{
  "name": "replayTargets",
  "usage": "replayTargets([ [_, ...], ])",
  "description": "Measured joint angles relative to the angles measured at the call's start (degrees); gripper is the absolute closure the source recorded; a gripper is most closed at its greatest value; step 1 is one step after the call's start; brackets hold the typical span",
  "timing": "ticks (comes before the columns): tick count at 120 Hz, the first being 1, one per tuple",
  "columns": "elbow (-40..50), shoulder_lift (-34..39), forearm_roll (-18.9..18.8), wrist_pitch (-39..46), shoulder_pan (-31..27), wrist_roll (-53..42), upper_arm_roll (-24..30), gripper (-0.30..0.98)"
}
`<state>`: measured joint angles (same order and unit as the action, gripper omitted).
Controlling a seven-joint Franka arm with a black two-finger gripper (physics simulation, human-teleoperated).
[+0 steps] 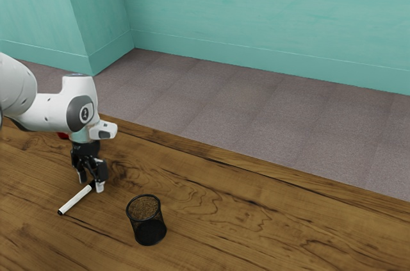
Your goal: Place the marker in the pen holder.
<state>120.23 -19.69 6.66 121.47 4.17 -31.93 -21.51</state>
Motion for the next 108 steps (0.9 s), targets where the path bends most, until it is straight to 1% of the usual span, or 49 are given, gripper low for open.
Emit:
replayTargets([
  [8,0.02,0.05,-0.17,-0.22,0.05,-0.17,-0.02,0.15],
  [33,0.02,-0.04,-0.36,-0.50,0.22,-0.59,-0.09,0.51],
  [46,-0.10,-0.67,-0.39,-0.48,0.23,-0.75,-0.11,0.64],
  [50,-0.16,-0.87,-0.43,-0.43,0.25,-0.77,-0.11,0.66],
  [57,-0.22,-1.05,-0.55,-0.40,0.36,-0.75,-0.13,0.65],
  [70,-0.26,-1.21,-0.63,-0.41,0.46,-0.65,-0.16,0.56],
  [77,-0.26,-1.20,-0.62,-0.51,0.57,-0.55,-0.19,0.54],
  [81,-0.27,-1.11,-0.59,-0.57,0.71,-0.50,-0.19,0.49],
  [91,-0.29,-0.82,-0.52,-0.70,0.85,-0.62,-0.22,0.45],
  [93,-0.28,-0.78,-0.47,-0.72,0.87,-0.69,-0.22,0.49],
  [96,-0.27,-0.76,-0.54,-0.71,0.90,-0.73,-0.21,0.59],
  [99,-0.26,-0.71,-0.70,-0.68,0.94,-0.71,-0.21,0.67],
  [102,-0.25,-0.68,-0.91,-0.62,0.96,-0.65,-0.21,0.71],
  [108,-0.24,-0.65,-1.38,-0.47,1.00,-0.45,-0.20,0.76],
])
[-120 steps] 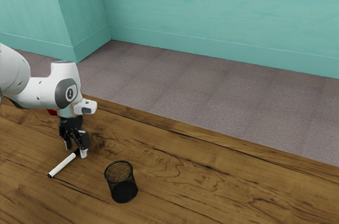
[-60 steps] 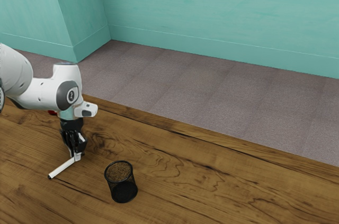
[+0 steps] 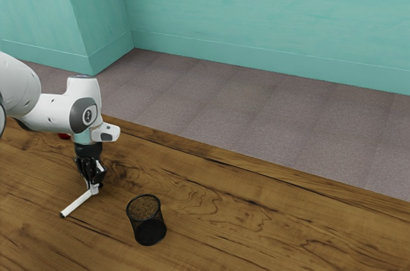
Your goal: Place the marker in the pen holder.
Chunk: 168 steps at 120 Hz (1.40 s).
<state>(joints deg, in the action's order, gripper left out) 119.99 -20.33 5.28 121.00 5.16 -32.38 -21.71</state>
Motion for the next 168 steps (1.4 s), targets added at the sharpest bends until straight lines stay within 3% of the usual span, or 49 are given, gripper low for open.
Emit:
replayTargets([
  [32,-0.47,4.90,-2.81,0.66,2.59,1.99,-0.94,0.79],
  [66,-0.07,19.18,-5.34,4.05,11.07,5.38,-0.82,0.79],
  [83,5.79,25.75,-5.50,8.93,15.71,7.65,-0.25,0.79],
  [112,10.79,29.52,-5.42,18.91,17.13,13.73,4.84,0.79],
  [168,12.95,30.78,3.09,13.47,17.81,30.28,6.65,0.79],
])
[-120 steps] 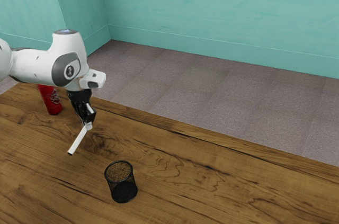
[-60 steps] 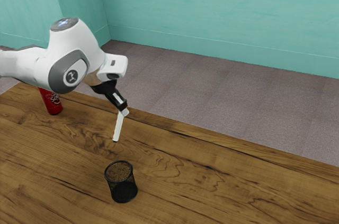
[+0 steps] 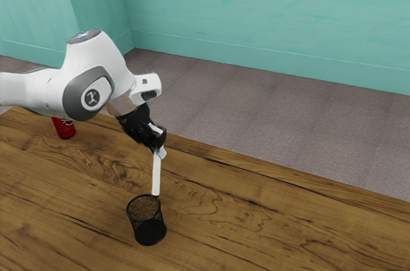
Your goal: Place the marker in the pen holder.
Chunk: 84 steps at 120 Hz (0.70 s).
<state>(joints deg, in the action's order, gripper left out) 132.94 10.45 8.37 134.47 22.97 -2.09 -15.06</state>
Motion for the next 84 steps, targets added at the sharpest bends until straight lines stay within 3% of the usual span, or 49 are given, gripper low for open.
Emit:
replayTargets([
  [36,3.90,4.08,-0.48,-2.58,-0.05,6.17,0.31,0.79],
  [67,4.25,2.80,-7.90,0.22,0.03,8.37,0.32,0.78],
  [84,4.56,1.49,-10.01,2.77,0.77,9.15,0.50,0.78],
])
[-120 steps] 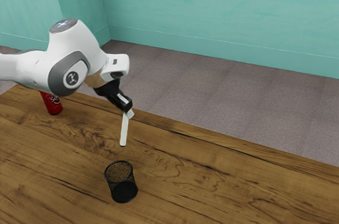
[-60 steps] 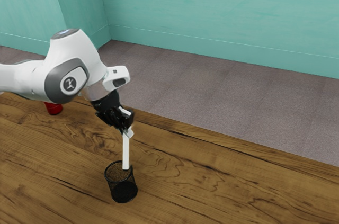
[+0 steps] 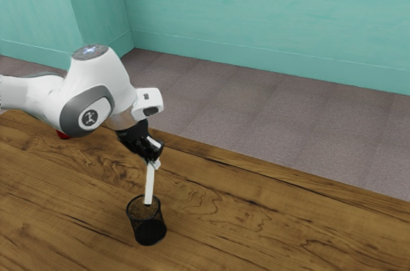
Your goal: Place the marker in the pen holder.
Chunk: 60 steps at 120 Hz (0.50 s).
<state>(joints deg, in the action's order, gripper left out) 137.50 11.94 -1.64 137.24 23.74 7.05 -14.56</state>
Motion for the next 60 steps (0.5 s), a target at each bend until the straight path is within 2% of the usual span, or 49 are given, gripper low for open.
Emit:
replayTargets([
  [52,3.12,0.22,-1.10,3.60,0.11,2.94,2.26,0.78],
  [60,3.20,0.35,-0.95,3.70,0.14,2.90,2.75,0.65],
])
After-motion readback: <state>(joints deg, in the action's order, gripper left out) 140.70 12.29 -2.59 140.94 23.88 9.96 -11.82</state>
